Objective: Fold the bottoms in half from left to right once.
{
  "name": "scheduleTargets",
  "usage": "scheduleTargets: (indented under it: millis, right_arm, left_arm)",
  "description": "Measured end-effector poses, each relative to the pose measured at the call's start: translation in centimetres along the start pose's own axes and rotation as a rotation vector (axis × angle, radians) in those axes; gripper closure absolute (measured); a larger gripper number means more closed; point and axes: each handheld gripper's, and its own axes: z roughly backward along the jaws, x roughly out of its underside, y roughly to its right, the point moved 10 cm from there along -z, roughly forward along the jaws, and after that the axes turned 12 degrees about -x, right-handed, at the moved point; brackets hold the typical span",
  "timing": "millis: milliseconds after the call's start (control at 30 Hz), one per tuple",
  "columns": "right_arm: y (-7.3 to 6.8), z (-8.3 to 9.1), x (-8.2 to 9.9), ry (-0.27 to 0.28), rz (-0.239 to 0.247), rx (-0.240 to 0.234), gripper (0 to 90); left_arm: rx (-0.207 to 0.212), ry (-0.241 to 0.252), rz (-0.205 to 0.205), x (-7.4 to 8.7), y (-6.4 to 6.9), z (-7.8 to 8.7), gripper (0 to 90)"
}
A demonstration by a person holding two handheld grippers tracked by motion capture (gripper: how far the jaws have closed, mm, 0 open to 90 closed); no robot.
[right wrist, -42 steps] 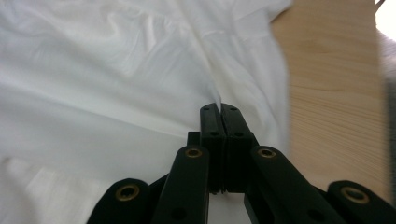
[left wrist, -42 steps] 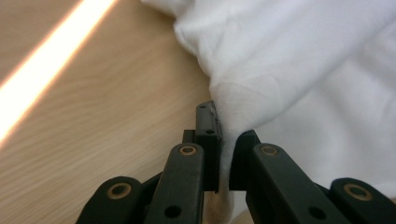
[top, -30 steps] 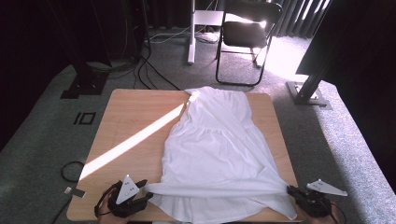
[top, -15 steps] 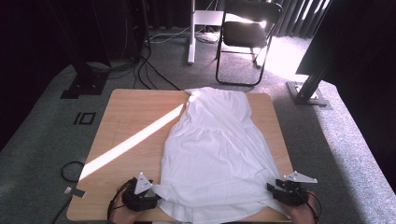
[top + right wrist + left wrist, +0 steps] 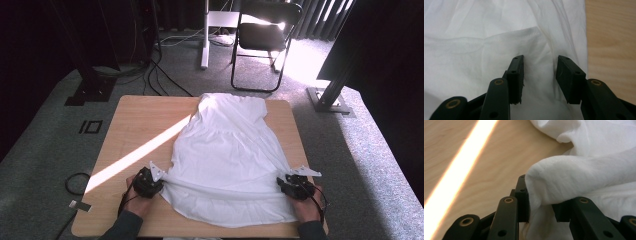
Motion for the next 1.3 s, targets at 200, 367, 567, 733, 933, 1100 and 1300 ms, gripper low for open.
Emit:
scheduleTargets:
  millis: [200, 367, 567, 733, 933, 1100, 1300]
  right_arm:
    - [-0.4, -1.4, -1.8, -0.033, -0.003, -0.025, 49.4]
    - [-1.2, -2.1, -3.8, 0.008, 0.027, -0.066, 36.0]
    - [-1.4, -3.0, -3.6, -0.041, 0.048, -0.079, 71.6]
    - [-2.4, 0.1, -4.0, 0.036, 0.080, -0.080, 87.4]
    - [-2.2, 6.0, -2.5, 0.153, 0.049, -0.092, 87.9]
    - [-1.9, 11.1, 0.2, 0.223, 0.035, -0.126, 87.7]
    - [-2.6, 12.7, 4.4, 0.163, 0.065, -0.205, 86.5]
  left_arm:
    - [0.064, -0.008, 0.169, 0.2, -2.3, -0.3, 51.5]
    - [0.087, 0.057, 0.160, 0.4, -3.1, 2.1, 38.2]
    - [0.104, 0.021, 0.139, 2.0, -2.9, 2.0, 35.2]
    - [0.134, 0.013, 0.112, 2.1, -2.1, 1.9, 63.3]
    - [0.132, 0.092, 0.121, 2.5, -2.3, 5.3, 85.0]
    - [0.136, 0.134, 0.221, 4.3, -3.9, 8.1, 90.0]
    - [0.103, 0.089, 0.222, 5.2, -4.3, 7.5, 69.6]
